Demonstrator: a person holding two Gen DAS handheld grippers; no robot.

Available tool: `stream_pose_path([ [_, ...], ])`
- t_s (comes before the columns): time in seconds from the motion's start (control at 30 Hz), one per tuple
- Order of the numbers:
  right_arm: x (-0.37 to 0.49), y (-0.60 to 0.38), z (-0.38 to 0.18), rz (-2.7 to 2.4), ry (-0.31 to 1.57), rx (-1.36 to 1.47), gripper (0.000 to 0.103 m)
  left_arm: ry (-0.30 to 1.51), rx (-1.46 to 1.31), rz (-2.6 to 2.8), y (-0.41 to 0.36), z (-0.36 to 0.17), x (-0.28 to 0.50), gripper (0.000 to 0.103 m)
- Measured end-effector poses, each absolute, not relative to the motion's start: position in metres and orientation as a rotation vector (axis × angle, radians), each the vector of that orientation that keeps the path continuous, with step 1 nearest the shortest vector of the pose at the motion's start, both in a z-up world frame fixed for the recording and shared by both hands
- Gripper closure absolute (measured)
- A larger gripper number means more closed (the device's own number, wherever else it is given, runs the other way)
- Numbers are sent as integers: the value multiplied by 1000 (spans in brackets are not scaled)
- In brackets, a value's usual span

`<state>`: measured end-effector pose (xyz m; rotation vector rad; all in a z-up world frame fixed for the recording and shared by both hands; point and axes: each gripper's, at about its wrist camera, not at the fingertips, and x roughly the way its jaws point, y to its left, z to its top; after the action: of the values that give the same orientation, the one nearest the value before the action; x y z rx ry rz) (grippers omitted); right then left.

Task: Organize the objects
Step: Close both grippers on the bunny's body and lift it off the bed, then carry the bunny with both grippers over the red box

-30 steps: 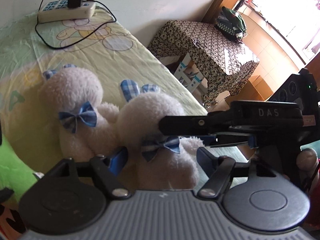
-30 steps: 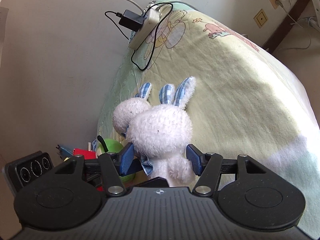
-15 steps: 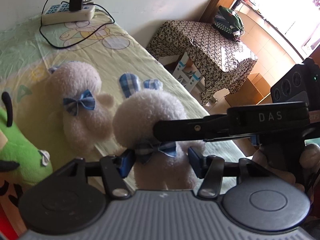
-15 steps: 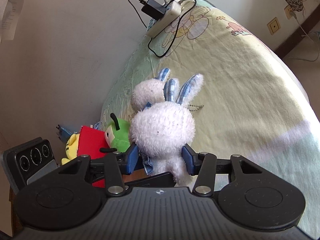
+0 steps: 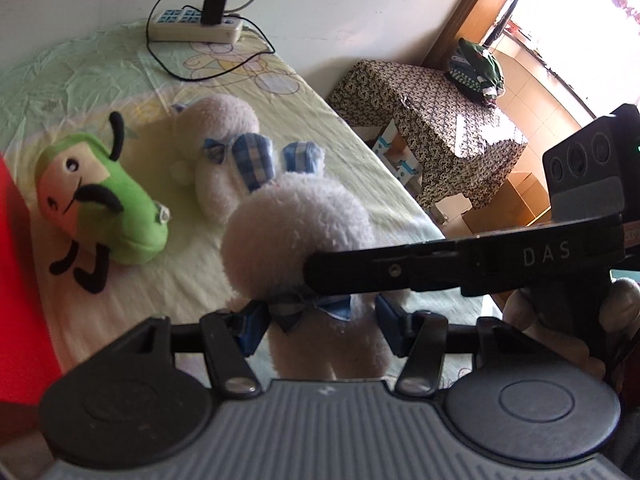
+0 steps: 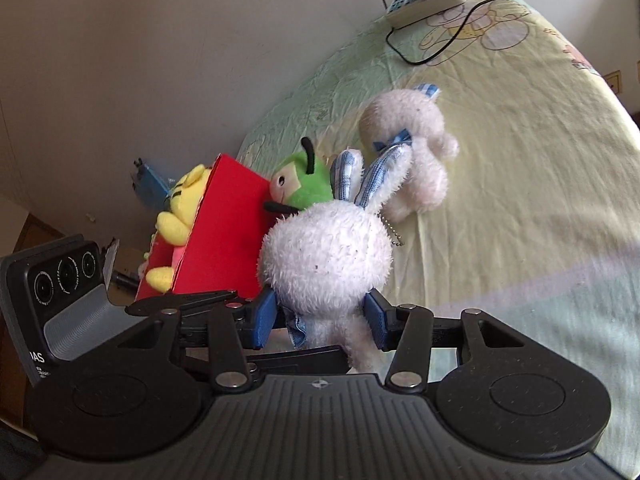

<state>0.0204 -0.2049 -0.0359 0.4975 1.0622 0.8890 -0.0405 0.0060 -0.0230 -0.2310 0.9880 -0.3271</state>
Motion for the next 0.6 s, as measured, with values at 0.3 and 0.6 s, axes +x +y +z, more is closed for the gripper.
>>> stream_pose_path([
  [0.3, 0, -154, -32, 1052, 1146, 366, 53, 987, -304, -200, 38, -22, -94, 46],
  [0.6, -20, -92, -36, 1223, 1246, 271, 54, 992, -384, -49, 78, -20, -149, 46],
])
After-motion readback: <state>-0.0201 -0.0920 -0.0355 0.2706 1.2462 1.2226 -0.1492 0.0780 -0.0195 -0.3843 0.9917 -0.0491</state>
